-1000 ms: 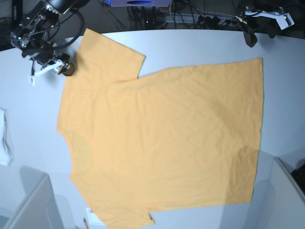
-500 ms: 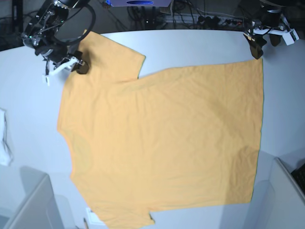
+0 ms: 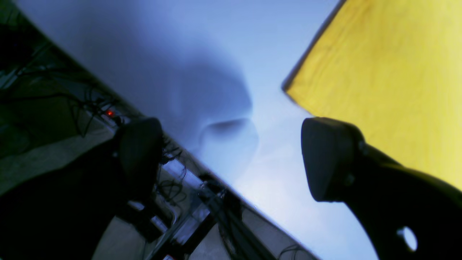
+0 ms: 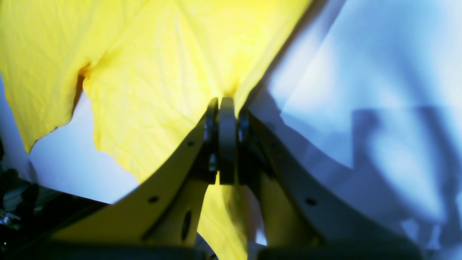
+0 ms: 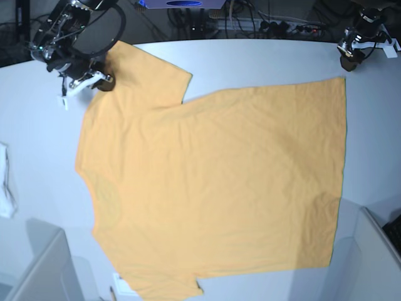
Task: Fold the T-shirt properly
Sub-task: 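Move the left gripper to the other shoulder corner and grasp it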
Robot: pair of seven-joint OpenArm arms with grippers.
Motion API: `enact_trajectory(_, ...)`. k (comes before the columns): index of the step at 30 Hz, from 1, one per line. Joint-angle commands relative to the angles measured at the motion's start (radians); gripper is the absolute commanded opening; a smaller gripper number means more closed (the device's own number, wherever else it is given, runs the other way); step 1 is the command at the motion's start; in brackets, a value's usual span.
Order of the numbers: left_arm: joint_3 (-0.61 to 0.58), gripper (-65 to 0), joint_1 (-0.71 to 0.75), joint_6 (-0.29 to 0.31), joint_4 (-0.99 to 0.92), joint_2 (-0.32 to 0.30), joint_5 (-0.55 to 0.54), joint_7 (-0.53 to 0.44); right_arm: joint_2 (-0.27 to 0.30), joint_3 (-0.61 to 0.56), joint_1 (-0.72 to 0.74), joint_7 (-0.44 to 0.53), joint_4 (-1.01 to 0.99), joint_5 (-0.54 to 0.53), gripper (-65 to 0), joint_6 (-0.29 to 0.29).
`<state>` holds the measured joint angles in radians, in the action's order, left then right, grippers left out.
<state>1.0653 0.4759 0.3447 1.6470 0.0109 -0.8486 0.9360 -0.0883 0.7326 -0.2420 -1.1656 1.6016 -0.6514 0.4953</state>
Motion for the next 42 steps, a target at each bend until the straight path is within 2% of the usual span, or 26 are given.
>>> enact_trajectory(1,-0.001,-7.9,-0.01,0.007,0.009,-0.012,-0.019,-0.001,0.0,0.0,-0.009,-0.047,0.003,0.068,-65.0,-0.008)
enact_trajectory(8,-0.01,-8.1,-0.024,0.006,0.029,-0.012,-0.019,0.001,0.0,0.0,-0.009,-0.047,0.003,0.068,-65.0,-0.008)
enact_trajectory(19,-0.155,-8.1,-0.105,0.004,-0.074,-0.018,-0.019,-0.004,0.0,0.0,-0.01,-0.046,0.003,0.068,-65.0,-0.01)
enact_trajectory(30,-0.159,-8.6,-0.167,0.007,-0.144,-0.018,-0.019,-0.001,0.0,0.0,-0.012,-0.043,0.003,0.069,-65.0,-0.01)
enact_trajectory(31,-0.159,-10.4,-0.17,0.006,-0.144,-0.018,-0.019,-0.001,0.0,0.0,-0.012,-0.043,0.003,0.069,-65.0,-0.01)
enact_trajectory(33,-0.159,-20.7,-0.173,0.006,-0.143,-0.018,-0.019,-0.001,0.0,0.0,-0.012,-0.043,0.003,0.069,-65.0,-0.01)
enact_trajectory(39,-0.159,-65.0,-0.167,0.006,-0.14,-0.022,-0.019,0.001,0.0,0.006,-0.013,-0.041,0.003,0.069,-65.0,-0.01)
enact_trajectory(42,-0.159,-65.0,-0.154,0.006,-0.13,-0.048,-0.019,0.018,0.002,0.006,-0.024,-0.041,0.004,0.069,-65.0,-0.01)
